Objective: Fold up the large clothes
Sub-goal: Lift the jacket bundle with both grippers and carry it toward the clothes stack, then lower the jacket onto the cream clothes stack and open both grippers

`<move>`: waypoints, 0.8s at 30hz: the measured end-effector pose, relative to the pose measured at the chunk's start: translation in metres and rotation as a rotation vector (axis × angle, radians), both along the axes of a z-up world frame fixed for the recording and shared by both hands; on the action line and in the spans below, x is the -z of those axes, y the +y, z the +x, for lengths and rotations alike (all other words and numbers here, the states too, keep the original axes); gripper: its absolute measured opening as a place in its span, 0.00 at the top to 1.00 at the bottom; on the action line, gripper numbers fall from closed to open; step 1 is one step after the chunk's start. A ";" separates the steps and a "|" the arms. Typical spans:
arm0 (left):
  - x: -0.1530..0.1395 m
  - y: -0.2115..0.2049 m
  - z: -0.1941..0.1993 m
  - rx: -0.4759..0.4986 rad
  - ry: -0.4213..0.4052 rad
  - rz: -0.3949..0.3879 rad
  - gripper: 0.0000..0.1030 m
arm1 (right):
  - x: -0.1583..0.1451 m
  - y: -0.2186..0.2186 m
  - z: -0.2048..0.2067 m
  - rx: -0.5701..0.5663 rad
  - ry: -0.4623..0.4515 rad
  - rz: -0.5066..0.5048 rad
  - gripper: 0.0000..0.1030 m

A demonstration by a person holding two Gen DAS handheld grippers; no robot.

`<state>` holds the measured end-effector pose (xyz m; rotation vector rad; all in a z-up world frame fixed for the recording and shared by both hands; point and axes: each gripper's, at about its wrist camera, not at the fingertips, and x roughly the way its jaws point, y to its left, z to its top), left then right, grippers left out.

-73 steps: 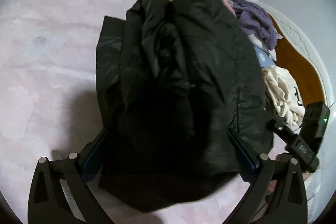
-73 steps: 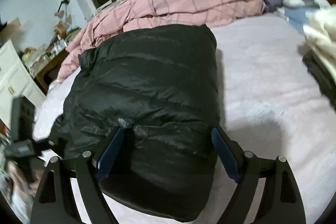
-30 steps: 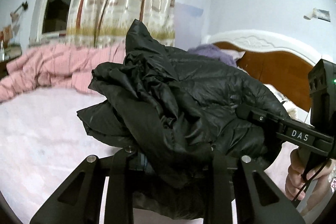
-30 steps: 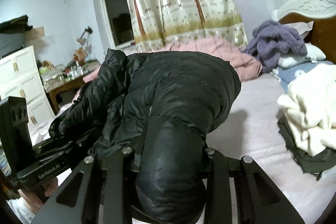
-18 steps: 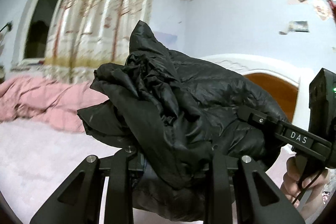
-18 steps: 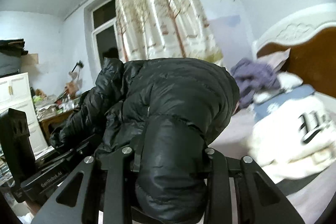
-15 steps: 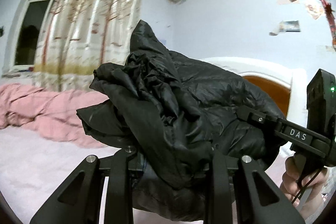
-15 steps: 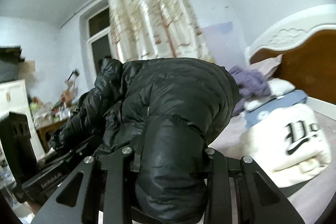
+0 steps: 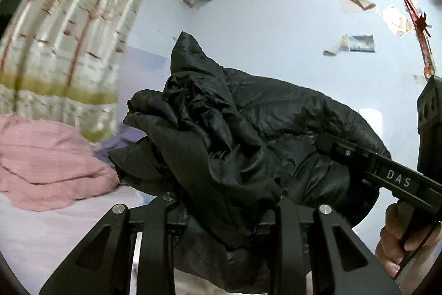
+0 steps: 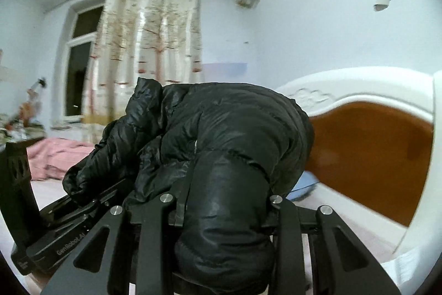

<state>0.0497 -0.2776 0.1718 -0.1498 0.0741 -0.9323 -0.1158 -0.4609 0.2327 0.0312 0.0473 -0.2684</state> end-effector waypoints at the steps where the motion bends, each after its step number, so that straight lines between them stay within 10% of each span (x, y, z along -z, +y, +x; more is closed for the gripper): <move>1: 0.004 -0.012 0.003 0.009 -0.004 0.015 0.74 | 0.002 -0.011 0.004 0.025 0.004 -0.001 0.69; 12: 0.090 -0.063 0.074 -0.021 0.149 0.268 0.53 | 0.114 -0.087 0.059 0.120 0.194 0.094 0.50; 16: 0.085 -0.053 0.069 -0.050 0.146 0.294 0.46 | 0.124 -0.100 0.054 0.088 0.174 0.213 0.38; 20: 0.073 -0.030 0.051 -0.160 0.099 0.261 0.12 | 0.121 -0.101 0.050 0.144 0.160 0.220 0.16; 24: 0.051 -0.007 0.035 -0.201 0.025 0.258 0.08 | 0.106 -0.086 0.043 0.162 0.128 0.201 0.15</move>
